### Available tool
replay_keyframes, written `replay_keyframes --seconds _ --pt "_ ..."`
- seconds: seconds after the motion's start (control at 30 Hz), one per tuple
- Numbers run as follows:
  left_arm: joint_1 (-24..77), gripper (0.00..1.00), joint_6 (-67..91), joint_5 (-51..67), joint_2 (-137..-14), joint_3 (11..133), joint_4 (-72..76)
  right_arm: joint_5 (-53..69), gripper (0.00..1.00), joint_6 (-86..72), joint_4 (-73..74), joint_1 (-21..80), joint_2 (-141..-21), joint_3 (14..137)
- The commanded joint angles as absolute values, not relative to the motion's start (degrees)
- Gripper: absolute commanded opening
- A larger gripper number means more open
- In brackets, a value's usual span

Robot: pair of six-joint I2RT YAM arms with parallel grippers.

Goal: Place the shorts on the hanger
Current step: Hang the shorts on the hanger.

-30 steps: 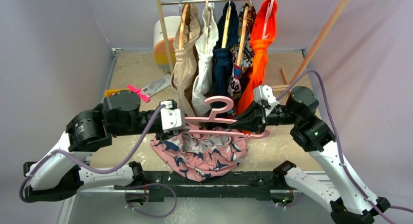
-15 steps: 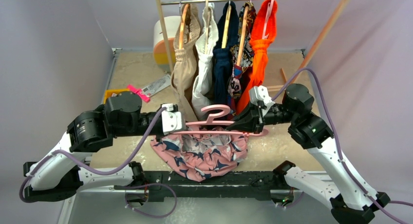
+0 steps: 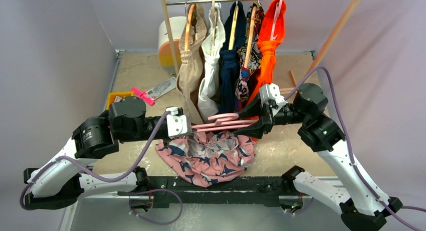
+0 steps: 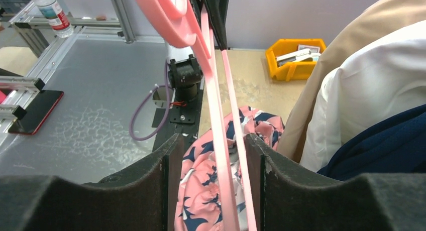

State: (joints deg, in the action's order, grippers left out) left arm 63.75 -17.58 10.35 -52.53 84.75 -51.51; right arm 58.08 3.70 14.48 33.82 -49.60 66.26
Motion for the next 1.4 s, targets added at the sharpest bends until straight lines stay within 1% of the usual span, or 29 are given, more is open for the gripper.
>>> replay_keyframes --seconds 0.0,0.03,0.13,0.37,0.5,0.83,1.03,1.23,1.3,1.37 --pt "63.54 0.00 -15.71 13.76 -52.40 84.70 -44.21 58.87 0.53 1.29 7.94 34.19 -49.00 68.47" --pt "63.54 0.00 -15.30 14.65 -52.75 84.87 -43.81 58.56 0.55 0.84 7.06 34.19 -48.77 68.39" --pt "63.54 0.00 -13.84 16.90 -53.91 85.20 -42.59 57.25 0.55 0.25 4.65 34.25 -48.42 68.44" --pt "63.54 0.00 -11.53 19.39 -55.93 85.10 -39.65 58.04 0.52 -1.24 1.58 34.54 -48.73 68.54" --pt "63.54 0.00 -10.93 19.34 -57.28 86.04 -39.32 59.03 0.49 -1.54 1.60 34.74 -48.77 68.51" --pt "63.53 0.00 -9.77 17.86 -58.45 86.57 -38.24 59.34 0.50 -2.82 1.08 35.06 -47.84 67.56" --pt "63.54 0.00 -9.41 16.89 -58.62 86.74 -38.06 59.01 0.43 -3.32 1.56 35.13 -47.77 67.44" --pt "63.54 0.00 -9.66 16.37 -59.08 86.74 -38.63 59.08 0.46 -4.20 1.45 35.23 -47.97 67.39" --pt "63.56 0.00 -9.67 16.35 -59.36 86.82 -38.83 59.10 0.45 -4.42 1.41 35.24 -48.04 67.56" --pt "63.55 0.00 -9.67 16.33 -59.52 86.70 -38.73 59.06 0.43 -4.59 1.49 35.39 -48.24 67.76"
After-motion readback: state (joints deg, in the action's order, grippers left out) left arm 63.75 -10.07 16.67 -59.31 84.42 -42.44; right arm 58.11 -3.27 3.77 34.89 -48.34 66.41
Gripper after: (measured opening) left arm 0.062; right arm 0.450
